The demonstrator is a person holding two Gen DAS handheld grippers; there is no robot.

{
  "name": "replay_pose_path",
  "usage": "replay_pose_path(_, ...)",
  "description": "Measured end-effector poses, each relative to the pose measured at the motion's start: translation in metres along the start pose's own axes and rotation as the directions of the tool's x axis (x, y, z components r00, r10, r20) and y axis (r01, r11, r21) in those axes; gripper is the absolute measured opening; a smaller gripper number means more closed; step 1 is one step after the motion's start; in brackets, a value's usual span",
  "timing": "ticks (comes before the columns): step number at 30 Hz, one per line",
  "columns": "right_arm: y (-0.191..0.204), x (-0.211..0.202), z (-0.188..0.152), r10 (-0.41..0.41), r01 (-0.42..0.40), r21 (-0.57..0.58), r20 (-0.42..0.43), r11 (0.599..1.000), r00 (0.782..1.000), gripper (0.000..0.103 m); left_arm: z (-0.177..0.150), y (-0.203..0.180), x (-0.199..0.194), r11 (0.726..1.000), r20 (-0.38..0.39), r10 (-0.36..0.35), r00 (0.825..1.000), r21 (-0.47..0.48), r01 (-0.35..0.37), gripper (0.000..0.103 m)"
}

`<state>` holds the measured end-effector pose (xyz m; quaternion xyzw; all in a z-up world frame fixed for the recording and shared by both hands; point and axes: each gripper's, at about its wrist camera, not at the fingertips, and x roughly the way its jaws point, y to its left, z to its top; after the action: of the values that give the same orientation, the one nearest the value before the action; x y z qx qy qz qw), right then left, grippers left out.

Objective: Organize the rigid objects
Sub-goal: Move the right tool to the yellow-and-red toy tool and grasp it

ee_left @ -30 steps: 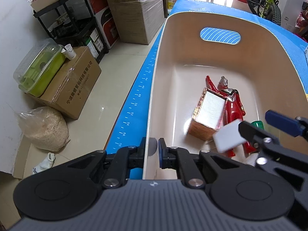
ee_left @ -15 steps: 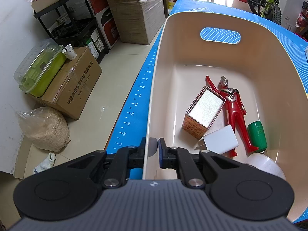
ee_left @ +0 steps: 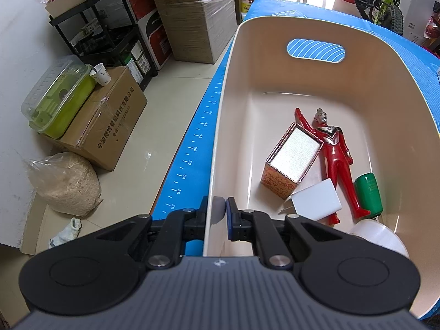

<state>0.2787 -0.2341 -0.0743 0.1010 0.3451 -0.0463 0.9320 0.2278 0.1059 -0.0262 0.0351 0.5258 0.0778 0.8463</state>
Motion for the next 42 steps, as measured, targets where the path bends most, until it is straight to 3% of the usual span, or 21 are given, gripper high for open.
replay_pose_path(12,0.0,0.044,-0.022,-0.052,0.038,-0.12,-0.111,0.992,0.992,0.079,0.0,-0.002,0.001,1.0,-0.002,0.006,1.0,0.003,-0.006,0.013)
replay_pose_path(16,0.0,0.056,-0.029,-0.084,0.066,-0.134,-0.132,0.989,0.988,0.07,0.0,-0.003,0.001,1.0,-0.003,0.006,1.0,0.002,-0.006,0.013)
replay_pose_path(20,0.0,0.052,-0.031,-0.07,0.055,-0.132,-0.11,0.99,0.992,0.053,0.0,-0.003,0.001,1.0,-0.003,0.006,1.0,0.003,-0.006,0.013)
replay_pose_path(29,0.008,0.036,-0.026,-0.094,0.082,-0.144,-0.076,0.986,0.993,0.053,0.0,-0.001,0.0,1.0,-0.004,0.0,1.0,-0.001,0.0,0.013)
replay_pose_path(42,0.022,-0.018,-0.009,-0.034,0.046,-0.099,0.127,0.994,0.991,0.051,-0.001,-0.001,0.002,1.0,-0.004,-0.006,1.0,-0.003,0.006,0.013)
